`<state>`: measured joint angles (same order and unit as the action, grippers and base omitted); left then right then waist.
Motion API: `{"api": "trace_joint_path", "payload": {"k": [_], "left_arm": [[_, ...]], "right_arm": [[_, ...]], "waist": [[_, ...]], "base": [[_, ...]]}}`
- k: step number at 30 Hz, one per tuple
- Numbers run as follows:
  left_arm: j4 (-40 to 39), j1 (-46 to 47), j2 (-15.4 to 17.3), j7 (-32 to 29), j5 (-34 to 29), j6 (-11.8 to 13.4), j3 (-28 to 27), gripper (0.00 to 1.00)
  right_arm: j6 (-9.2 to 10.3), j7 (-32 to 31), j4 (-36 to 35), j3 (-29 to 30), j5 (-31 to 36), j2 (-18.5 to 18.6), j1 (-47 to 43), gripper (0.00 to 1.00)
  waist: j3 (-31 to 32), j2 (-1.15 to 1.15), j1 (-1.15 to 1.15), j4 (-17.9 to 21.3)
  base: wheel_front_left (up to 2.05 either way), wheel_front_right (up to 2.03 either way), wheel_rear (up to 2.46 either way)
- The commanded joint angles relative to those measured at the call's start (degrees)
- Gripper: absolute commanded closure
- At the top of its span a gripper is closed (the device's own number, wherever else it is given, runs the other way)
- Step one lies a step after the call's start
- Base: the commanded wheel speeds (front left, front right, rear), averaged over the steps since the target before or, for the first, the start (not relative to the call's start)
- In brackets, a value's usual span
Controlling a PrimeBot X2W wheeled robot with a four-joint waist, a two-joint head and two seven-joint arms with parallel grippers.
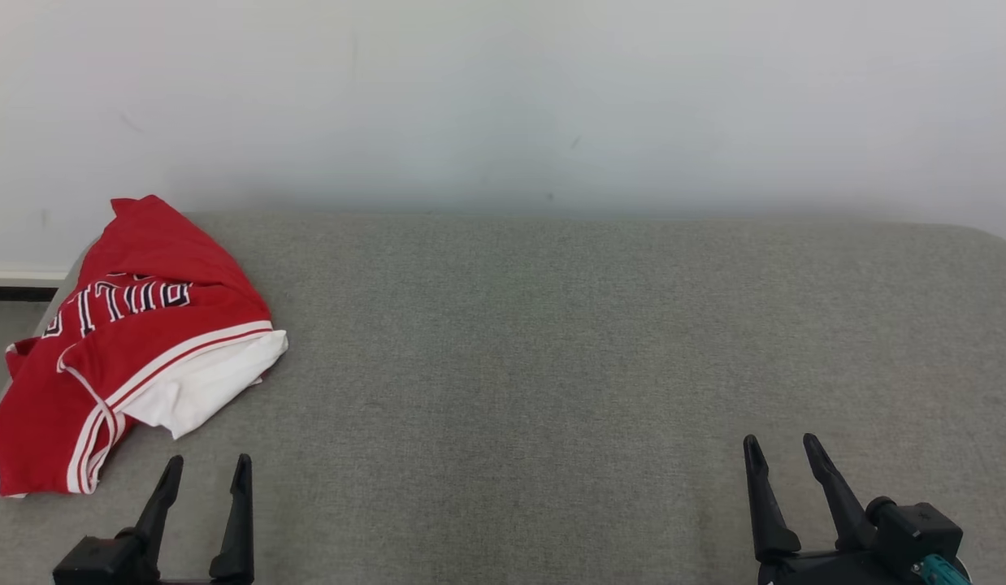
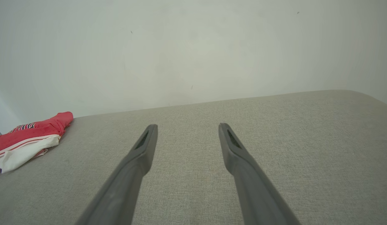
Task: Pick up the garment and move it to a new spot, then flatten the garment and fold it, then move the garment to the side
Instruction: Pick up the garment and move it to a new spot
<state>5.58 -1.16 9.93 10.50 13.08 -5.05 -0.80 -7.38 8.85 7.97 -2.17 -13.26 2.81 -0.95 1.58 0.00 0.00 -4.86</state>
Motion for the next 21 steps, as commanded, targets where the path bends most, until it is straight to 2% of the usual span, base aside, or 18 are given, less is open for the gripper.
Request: {"api": "trace_joint_path", "payload": {"k": [1,21], "left_arm": [[-0.6,-0.2,0.2,-0.3,-0.3,0.5,0.0,0.0],[-0.5,0.2,1.0,0.2,0.6,2.5,-1.0,0.0]], "right_arm": [[-0.21,0.2,0.1,-0.1,-0.3,0.1,-0.5,0.0],[-0.21,0.8,1.2,-1.7,-0.9,0.1,0.9,0.0]], "waist": [[-0.1,0.0,0.0,-1.5],[-2.6,0.0,0.0,-14.1]], "base": [[0.0,0.0,0.0],[0.0,0.0,0.0]]}}
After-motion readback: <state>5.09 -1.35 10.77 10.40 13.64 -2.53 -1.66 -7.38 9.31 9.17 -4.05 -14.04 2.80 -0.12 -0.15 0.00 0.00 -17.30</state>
